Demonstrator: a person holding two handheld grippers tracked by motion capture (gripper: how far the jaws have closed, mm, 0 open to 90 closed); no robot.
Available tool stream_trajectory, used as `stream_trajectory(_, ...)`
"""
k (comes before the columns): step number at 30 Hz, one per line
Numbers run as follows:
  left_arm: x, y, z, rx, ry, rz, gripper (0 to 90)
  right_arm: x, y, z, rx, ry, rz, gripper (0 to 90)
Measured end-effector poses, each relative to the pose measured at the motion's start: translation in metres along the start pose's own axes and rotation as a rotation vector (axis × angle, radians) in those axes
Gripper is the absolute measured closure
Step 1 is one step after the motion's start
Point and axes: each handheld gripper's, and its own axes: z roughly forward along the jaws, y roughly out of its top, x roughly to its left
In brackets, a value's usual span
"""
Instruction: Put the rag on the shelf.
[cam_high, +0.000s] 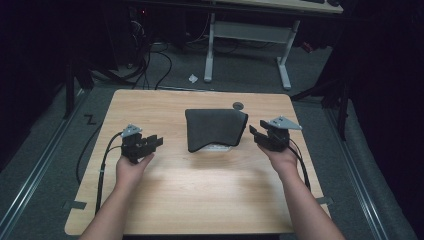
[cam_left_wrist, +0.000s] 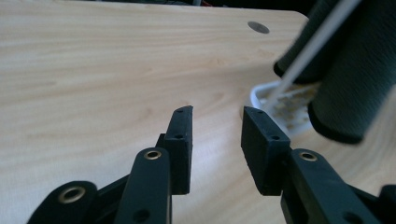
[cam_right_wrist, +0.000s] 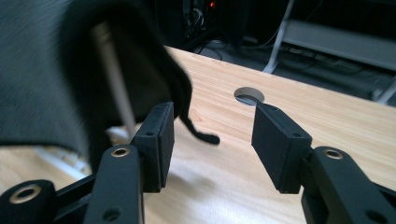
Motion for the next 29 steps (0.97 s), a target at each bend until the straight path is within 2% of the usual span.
stream_trajectory(3,-0.012,-0.016,-0.011,0.0,-0.007,0.021,61.4,0.01,-0.011,-0.016,0.001,-0.007,-0.04,51.4)
stream_trajectory(4,-0.015,-0.02,-0.013,0.001,-0.008,0.026,60.8,0.015,-0.019,-0.022,-0.026,-0.002,-0.048,52.7)
stream_trajectory(6,-0.023,-0.031,-0.02,-0.009,-0.013,0.026,59.5,0.023,-0.026,-0.03,-0.003,0.004,-0.063,52.6)
stream_trajectory(8,-0.031,-0.044,-0.027,-0.001,-0.019,0.042,57.7,0.03,-0.038,-0.039,-0.014,-0.004,-0.094,53.0)
stream_trajectory(10,-0.041,-0.054,-0.032,0.019,-0.014,0.08,56.5,0.037,-0.05,-0.046,0.001,-0.009,-0.076,52.8)
stream_trajectory(13,-0.056,-0.066,-0.038,0.074,-0.037,0.067,55.5,0.049,-0.07,-0.058,0.021,-0.016,-0.085,52.7)
stream_trajectory(14,-0.063,-0.069,-0.041,0.083,-0.048,0.06,55.3,0.052,-0.076,-0.063,0.025,-0.017,-0.086,52.5)
stream_trajectory(16,-0.081,-0.075,-0.048,0.075,-0.1,0.044,53.9,0.054,-0.085,-0.074,0.019,-0.013,-0.066,51.2)
stream_trajectory(18,-0.095,-0.079,-0.046,0.092,-0.103,0.115,52.4,0.054,-0.096,-0.084,0.024,-0.028,-0.031,49.6)
stream_trajectory(19,-0.101,-0.08,-0.042,0.113,-0.079,0.19,52.1,0.054,-0.1,-0.085,0.034,-0.03,-0.034,49.2)
stream_trajectory(20,-0.102,-0.081,-0.038,0.125,-0.065,0.214,51.8,0.055,-0.105,-0.084,0.057,-0.032,-0.046,49.3)
stream_trajectory(21,-0.1,-0.08,-0.033,0.145,-0.056,0.218,51.6,0.054,-0.107,-0.083,0.072,-0.027,-0.054,49.2)
stream_trajectory(22,-0.095,-0.079,-0.029,0.157,-0.061,0.192,51.3,0.054,-0.108,-0.08,0.084,-0.022,-0.062,48.6)
stream_trajectory(24,-0.091,-0.078,-0.027,0.144,-0.065,0.162,51.3,0.052,-0.108,-0.076,0.09,-0.028,-0.058,47.8)
stream_trajectory(26,-0.088,-0.078,-0.029,0.141,-0.054,0.166,51.0,0.051,-0.107,-0.073,0.09,-0.022,-0.041,47.6)
stream_trajectory(29,-0.082,-0.08,-0.031,0.144,-0.053,0.146,51.1,0.051,-0.109,-0.071,0.099,-0.009,-0.04,47.3)
